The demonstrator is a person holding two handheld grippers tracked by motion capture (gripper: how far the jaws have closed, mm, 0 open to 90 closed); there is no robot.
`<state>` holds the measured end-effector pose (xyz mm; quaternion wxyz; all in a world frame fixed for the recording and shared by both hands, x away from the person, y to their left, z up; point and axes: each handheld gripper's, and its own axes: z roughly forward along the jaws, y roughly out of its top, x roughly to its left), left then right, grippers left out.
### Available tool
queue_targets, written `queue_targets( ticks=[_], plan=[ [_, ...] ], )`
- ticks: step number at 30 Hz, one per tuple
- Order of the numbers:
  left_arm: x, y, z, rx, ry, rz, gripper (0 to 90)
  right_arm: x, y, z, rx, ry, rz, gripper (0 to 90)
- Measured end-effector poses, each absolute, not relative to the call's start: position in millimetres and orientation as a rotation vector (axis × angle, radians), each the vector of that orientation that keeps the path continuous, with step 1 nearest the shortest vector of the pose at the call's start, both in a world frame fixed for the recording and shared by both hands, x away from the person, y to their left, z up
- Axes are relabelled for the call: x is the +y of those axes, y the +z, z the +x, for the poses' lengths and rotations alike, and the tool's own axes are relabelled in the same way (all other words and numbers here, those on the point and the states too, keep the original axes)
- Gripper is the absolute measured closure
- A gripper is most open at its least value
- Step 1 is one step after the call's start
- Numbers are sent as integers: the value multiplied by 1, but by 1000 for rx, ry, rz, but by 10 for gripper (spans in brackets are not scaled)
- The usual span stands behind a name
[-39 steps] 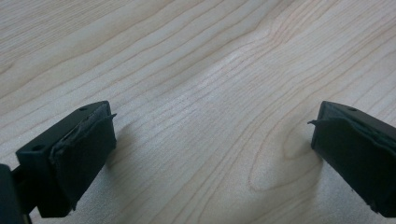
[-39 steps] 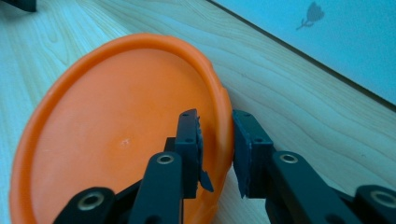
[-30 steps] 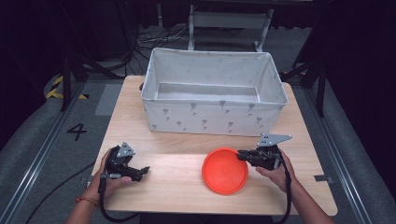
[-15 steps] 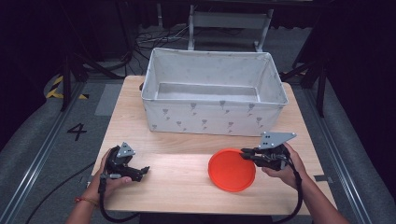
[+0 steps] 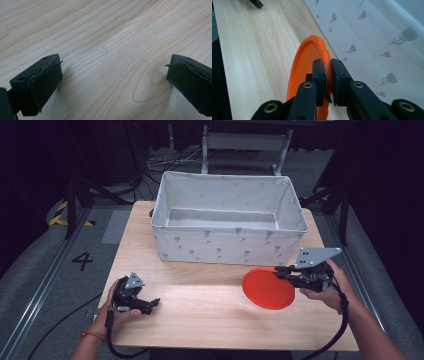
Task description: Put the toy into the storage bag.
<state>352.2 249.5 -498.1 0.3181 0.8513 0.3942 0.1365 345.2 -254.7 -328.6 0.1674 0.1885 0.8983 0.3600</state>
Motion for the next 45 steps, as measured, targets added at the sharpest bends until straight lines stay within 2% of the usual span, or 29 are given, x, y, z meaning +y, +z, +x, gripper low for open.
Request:
queue_targets(
  ticks=[45],
  plan=[
    [249, -498, 351, 1051, 359, 2236, 5, -270, -225, 368, 2517, 996, 371, 824]
  ],
)
